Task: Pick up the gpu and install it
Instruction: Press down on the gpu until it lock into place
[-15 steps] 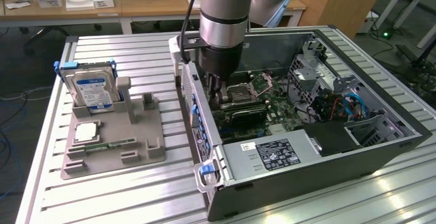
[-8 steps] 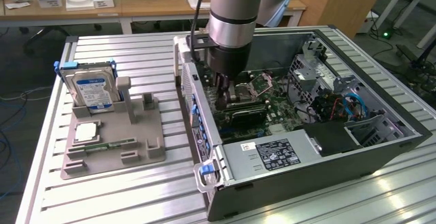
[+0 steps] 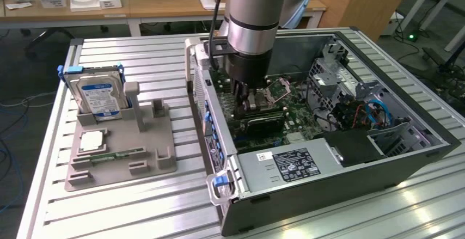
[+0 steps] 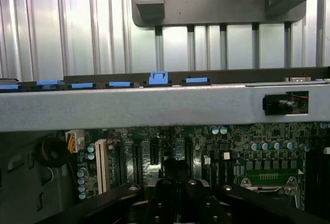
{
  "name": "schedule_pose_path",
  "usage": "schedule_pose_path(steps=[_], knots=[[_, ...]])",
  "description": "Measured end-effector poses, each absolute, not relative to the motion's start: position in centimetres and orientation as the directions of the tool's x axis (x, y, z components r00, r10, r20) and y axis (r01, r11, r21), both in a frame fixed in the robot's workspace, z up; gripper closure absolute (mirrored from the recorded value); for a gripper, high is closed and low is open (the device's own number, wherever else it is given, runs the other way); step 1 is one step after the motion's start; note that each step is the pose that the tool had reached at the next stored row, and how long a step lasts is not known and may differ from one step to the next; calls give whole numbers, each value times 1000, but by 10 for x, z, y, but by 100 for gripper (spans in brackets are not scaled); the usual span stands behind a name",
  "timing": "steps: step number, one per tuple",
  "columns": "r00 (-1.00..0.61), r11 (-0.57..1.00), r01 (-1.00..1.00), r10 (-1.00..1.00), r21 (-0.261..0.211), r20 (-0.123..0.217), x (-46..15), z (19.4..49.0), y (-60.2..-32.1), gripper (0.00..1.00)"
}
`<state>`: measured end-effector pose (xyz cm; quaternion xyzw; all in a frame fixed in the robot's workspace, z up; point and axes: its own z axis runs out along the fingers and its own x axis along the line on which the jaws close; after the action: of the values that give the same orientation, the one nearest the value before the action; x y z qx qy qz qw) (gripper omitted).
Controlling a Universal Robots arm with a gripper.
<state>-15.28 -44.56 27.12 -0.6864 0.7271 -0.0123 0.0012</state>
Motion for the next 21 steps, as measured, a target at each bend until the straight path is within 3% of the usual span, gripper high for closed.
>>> schedule_pose_path(steps=[11,21], knots=[[-58,57,-998,-998,-19,15,-152,262,-446,89],[-57,57,-998,-998,-18,15,-151,272,-446,89]])
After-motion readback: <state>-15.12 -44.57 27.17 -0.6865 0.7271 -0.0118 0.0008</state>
